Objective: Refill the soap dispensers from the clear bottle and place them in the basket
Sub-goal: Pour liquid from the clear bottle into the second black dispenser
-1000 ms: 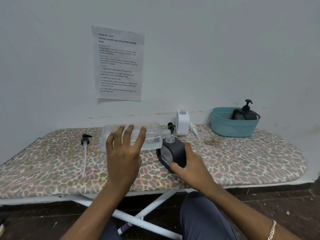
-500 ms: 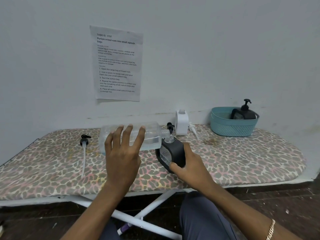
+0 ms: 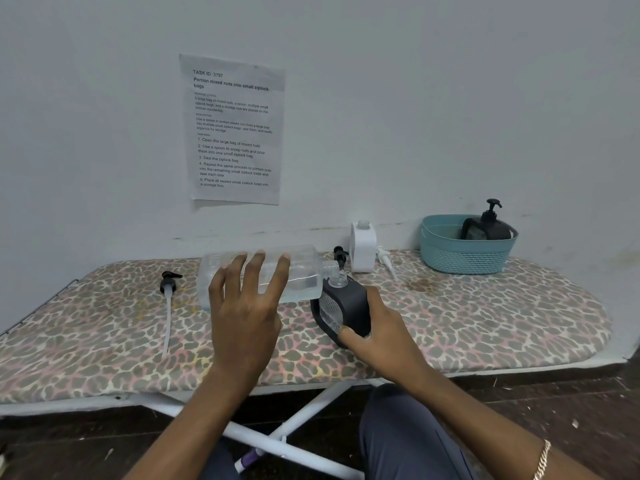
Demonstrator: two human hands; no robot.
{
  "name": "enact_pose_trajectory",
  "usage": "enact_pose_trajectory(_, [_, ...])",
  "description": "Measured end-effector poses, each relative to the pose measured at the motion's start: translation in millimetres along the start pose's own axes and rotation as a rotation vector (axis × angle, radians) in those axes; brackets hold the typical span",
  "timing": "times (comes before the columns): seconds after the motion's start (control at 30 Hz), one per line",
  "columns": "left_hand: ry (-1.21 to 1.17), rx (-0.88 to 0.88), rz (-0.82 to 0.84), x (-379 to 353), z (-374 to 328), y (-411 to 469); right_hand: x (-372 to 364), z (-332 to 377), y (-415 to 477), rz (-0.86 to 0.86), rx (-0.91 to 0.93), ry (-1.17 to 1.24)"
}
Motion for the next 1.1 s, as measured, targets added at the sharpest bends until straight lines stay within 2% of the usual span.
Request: enact_pose_trajectory(1.1, [-0.011, 0.002, 0.018, -0.5, 0.0, 0.2, -0.2, -1.8, 0.8, 0.001, -0.005, -0.017])
Point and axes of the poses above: each hand's wrist, its own y-axis towards the middle knuckle, its own x-axis out of the back of the hand, z = x × y, the point moved 8 cm from there along y, towards the middle knuckle, and after that the axes turned 3 degrees about z, right-handed, at the moved point
